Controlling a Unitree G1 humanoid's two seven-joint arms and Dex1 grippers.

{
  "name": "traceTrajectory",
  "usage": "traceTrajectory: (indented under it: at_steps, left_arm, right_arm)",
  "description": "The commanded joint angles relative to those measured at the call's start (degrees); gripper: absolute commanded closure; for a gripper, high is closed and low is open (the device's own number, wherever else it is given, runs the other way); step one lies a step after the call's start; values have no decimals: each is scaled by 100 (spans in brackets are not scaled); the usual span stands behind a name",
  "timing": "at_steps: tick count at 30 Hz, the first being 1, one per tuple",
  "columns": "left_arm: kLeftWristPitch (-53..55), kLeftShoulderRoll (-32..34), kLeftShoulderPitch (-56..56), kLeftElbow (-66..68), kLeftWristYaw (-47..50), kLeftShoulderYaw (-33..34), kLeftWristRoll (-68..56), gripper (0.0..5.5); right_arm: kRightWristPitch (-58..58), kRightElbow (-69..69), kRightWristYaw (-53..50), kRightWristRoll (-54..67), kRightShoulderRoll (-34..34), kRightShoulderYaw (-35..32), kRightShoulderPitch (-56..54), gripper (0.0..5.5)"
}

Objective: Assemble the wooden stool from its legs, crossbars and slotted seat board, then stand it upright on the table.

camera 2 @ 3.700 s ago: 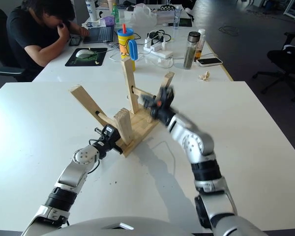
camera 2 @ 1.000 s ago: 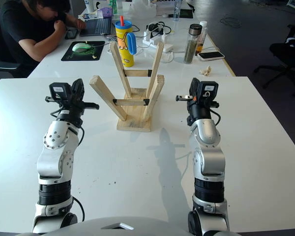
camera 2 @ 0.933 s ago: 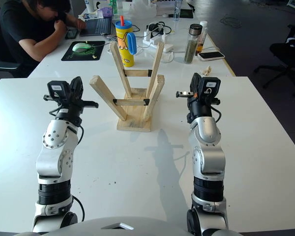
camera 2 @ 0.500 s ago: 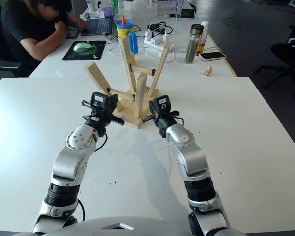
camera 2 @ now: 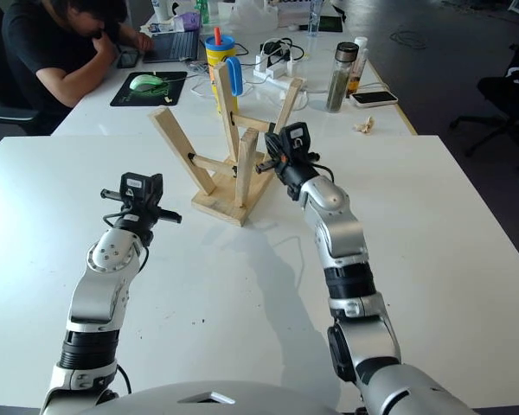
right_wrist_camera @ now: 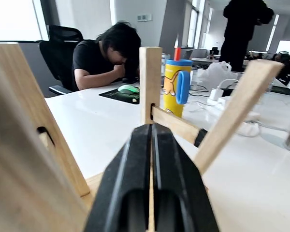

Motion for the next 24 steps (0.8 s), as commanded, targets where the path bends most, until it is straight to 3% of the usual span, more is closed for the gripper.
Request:
traceTrajectory:
  at_steps: [1, 6, 11, 15, 20, 24]
  left_arm:
    - [317, 346, -211, 671, -480, -110, -5, 550]
    - [286, 799, -405, 1421, -939, -136, 57, 550]
    - [163, 1056, -428, 2084, -1222, -147, 50, 550]
    - [126, 1058, -337, 2174, -1388, -221, 20, 550]
    - [142, 882, -265, 2094, -1386, -289, -34, 550]
    - [210, 762, -122, 1815, -1347, -269, -100, 550]
  right_arm:
    - [-1251, 1950, 1445, 178, -258, -102, -855, 547]
    - [-2145, 2646, 3477, 486, -369, 17, -1168, 547]
    - [-2259, 2195, 4296, 560, -71, 383, -962, 547]
    - [-2094, 1485, 4163, 445, 195, 725, -498, 547]
    - [-1777, 436, 3154, -94, 436, 1187, 390, 547]
    - [-675, -1324, 2339, 97, 221, 1033, 1726, 547]
